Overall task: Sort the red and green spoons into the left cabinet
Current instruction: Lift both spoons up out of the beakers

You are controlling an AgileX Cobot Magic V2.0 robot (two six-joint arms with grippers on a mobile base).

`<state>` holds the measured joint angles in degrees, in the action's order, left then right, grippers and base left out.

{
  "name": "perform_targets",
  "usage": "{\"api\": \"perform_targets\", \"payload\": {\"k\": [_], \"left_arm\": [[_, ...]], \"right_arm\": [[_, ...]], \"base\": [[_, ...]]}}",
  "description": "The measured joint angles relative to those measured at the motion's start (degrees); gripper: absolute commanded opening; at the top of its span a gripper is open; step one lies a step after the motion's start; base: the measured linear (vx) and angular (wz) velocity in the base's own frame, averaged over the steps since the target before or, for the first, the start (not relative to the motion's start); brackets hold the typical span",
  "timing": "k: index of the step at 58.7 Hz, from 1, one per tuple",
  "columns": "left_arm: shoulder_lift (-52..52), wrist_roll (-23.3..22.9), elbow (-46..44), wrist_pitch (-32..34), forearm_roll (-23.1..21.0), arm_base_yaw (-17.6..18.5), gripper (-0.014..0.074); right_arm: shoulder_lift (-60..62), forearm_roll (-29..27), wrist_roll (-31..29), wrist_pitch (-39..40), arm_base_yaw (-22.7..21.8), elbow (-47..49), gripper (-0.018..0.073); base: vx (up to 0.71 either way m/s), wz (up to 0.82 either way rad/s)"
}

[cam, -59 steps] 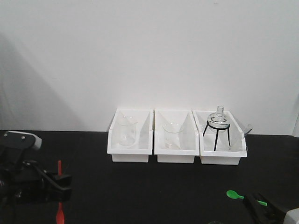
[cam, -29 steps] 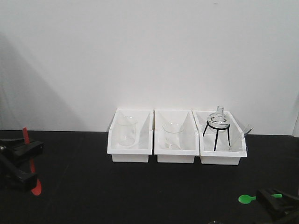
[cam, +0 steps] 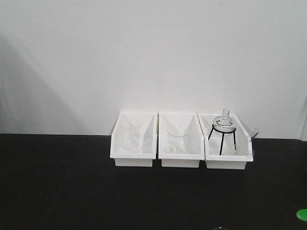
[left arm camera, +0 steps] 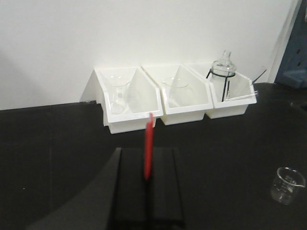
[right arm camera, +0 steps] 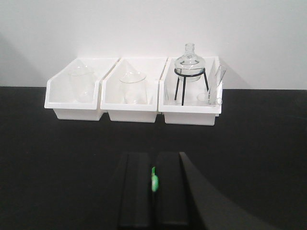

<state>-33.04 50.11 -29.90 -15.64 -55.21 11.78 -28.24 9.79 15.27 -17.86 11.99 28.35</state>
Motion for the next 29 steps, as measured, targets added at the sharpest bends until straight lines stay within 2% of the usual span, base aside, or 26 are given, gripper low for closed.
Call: {"api": "perform_targets", "payload": {"k": [10,29], "left_arm": [[6.08,-0.47,2.77,-0.95,2.19,0.0,-0.0001],[7.06,-0.58,2.84,-0.98,2.68,0.0,0.0]], "right_arm": [[5.84,0.0,0.0,-3.77,0.0,0.0,-0.0004],[7.26,0.0,0.0,-3.91,0.0,0.02,-0.0004]], "base": [[0.0,0.0],[0.0,0.0]]}}
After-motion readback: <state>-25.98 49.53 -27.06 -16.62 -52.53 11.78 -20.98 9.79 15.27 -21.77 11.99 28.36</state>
